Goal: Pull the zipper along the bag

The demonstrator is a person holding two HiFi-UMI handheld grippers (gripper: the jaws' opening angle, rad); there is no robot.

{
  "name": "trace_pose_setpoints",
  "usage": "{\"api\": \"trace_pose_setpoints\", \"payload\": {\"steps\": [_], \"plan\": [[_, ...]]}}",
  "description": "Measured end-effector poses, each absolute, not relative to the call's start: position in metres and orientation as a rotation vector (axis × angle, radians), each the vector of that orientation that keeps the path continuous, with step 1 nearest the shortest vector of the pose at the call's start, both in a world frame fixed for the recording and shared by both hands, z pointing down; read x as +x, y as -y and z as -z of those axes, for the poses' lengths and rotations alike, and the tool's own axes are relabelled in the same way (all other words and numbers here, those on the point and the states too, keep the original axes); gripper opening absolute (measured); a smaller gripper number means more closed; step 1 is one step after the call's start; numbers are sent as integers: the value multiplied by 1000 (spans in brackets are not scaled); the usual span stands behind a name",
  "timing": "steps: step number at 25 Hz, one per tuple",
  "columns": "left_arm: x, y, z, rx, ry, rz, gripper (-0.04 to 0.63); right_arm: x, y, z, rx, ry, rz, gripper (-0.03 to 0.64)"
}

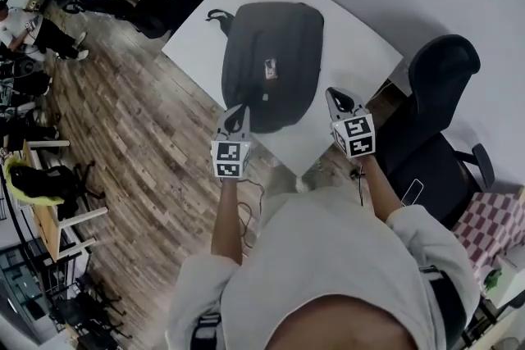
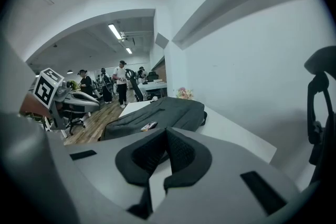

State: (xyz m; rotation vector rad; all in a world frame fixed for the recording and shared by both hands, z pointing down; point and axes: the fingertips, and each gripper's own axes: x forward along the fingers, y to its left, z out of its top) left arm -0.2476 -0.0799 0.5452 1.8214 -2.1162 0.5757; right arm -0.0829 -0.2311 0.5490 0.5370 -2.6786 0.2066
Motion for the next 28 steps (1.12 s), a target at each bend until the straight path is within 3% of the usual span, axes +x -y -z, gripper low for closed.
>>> {"api": "trace_pose_setpoints", "payload": {"steps": [18, 21, 23, 26, 28], "plan": [[-245, 64, -632, 2202, 1574, -1174, 28, -101, 257, -658, 715, 2375, -330, 14], [-244, 61, -643, 2254, 1471, -1281, 29, -110, 266, -677, 699, 2341, -293, 99], [-242, 55, -649, 2286, 1394, -1352, 32, -115, 273, -685, 689, 2308, -222, 117], [-239, 49, -658, 2323, 1280, -1463, 119, -118, 289, -692, 672, 2247, -92, 150], [-238, 51, -663, 2346, 1226, -1524, 135, -123, 298, -701, 632, 2225, -42, 187]]}}
